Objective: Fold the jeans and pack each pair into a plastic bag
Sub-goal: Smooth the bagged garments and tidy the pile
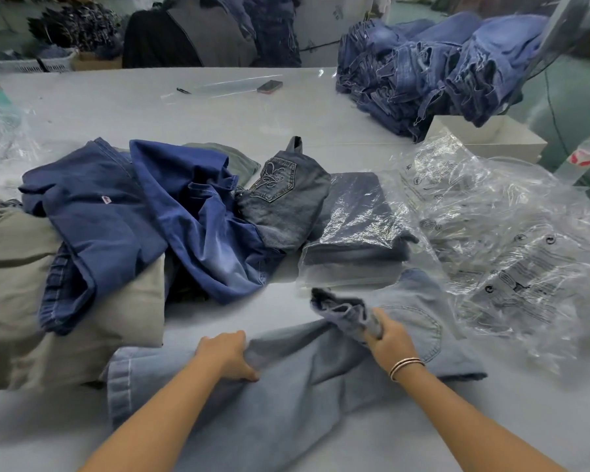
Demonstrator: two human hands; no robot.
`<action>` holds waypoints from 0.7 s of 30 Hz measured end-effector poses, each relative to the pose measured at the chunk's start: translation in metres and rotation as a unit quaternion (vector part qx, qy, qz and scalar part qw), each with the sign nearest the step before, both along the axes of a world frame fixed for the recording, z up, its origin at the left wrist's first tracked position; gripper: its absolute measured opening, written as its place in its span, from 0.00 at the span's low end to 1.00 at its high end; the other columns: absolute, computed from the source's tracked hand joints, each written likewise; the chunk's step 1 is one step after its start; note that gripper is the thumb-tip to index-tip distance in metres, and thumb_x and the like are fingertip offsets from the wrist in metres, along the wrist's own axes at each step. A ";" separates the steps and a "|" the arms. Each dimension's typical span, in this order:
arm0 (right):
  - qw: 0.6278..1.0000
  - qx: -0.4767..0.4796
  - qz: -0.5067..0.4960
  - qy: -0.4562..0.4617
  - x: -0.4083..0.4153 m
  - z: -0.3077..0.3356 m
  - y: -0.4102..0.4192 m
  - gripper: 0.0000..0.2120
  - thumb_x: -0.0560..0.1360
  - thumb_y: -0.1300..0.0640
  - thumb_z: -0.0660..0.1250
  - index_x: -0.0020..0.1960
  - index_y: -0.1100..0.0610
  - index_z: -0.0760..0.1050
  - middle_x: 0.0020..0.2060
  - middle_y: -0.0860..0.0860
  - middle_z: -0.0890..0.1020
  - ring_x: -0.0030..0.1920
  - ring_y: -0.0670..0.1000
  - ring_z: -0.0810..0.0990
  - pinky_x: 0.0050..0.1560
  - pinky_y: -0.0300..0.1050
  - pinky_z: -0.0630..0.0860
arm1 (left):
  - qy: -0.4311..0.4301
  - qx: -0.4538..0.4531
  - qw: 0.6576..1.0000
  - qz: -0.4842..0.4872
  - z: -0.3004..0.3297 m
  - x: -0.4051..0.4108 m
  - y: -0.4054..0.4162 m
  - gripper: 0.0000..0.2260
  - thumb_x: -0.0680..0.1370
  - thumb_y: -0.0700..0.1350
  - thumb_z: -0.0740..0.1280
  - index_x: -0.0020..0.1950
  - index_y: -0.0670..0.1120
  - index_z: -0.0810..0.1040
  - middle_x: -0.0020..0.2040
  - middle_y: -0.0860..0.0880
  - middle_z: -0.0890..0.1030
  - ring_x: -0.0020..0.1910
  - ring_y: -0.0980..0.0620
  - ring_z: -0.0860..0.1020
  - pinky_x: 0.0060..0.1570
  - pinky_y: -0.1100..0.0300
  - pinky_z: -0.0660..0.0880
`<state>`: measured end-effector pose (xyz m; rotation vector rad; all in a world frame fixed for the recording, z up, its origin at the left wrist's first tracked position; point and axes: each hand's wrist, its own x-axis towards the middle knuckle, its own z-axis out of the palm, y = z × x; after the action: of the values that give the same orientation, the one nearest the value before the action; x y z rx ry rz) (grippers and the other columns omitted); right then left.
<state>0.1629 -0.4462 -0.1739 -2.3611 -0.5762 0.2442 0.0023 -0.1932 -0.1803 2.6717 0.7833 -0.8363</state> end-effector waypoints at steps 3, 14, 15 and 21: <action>0.955 0.205 -0.209 0.052 0.014 0.015 -0.003 0.02 0.73 0.69 0.65 0.44 0.64 0.74 0.33 0.54 0.74 0.36 0.54 0.71 0.40 0.44 0.66 | -0.095 0.062 0.991 -0.076 0.012 -0.002 0.008 0.18 0.67 0.63 0.70 0.49 0.53 0.74 0.54 0.52 0.81 0.56 0.48 0.77 0.49 0.54 0.65; 0.956 -0.133 0.249 0.075 -0.007 0.013 -0.014 0.12 0.69 0.49 0.72 0.50 0.48 0.76 0.47 0.41 0.77 0.51 0.38 0.74 0.67 0.61 0.60 | -0.033 -0.148 0.984 0.097 0.020 0.044 0.004 0.33 0.80 0.65 0.46 0.69 0.43 0.73 0.70 0.41 0.71 0.69 0.44 0.69 0.66 0.54 0.63; 0.923 -0.247 0.284 0.077 -0.006 0.007 -0.013 0.17 0.69 0.40 0.69 0.55 0.44 0.75 0.52 0.42 0.74 0.58 0.41 0.71 0.69 0.68 0.44 | -0.022 -0.185 0.977 0.106 0.018 0.048 0.005 0.26 0.82 0.58 0.48 0.65 0.44 0.75 0.68 0.41 0.73 0.65 0.45 0.72 0.63 0.56 0.65; 0.944 -0.230 0.220 -0.085 0.003 0.025 0.028 0.13 0.78 0.48 0.57 0.62 0.45 0.69 0.63 0.45 0.72 0.66 0.47 0.68 0.75 0.60 0.44 | 0.044 -0.314 0.930 0.185 0.010 0.053 0.017 0.06 0.68 0.52 0.67 0.39 0.51 0.80 0.33 0.53 0.77 0.32 0.53 0.70 0.34 0.63 0.66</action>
<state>0.1656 -0.4185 -0.1488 -2.6872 -1.2491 0.4117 0.0554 -0.1762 -0.1699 1.8659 0.8298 -0.9149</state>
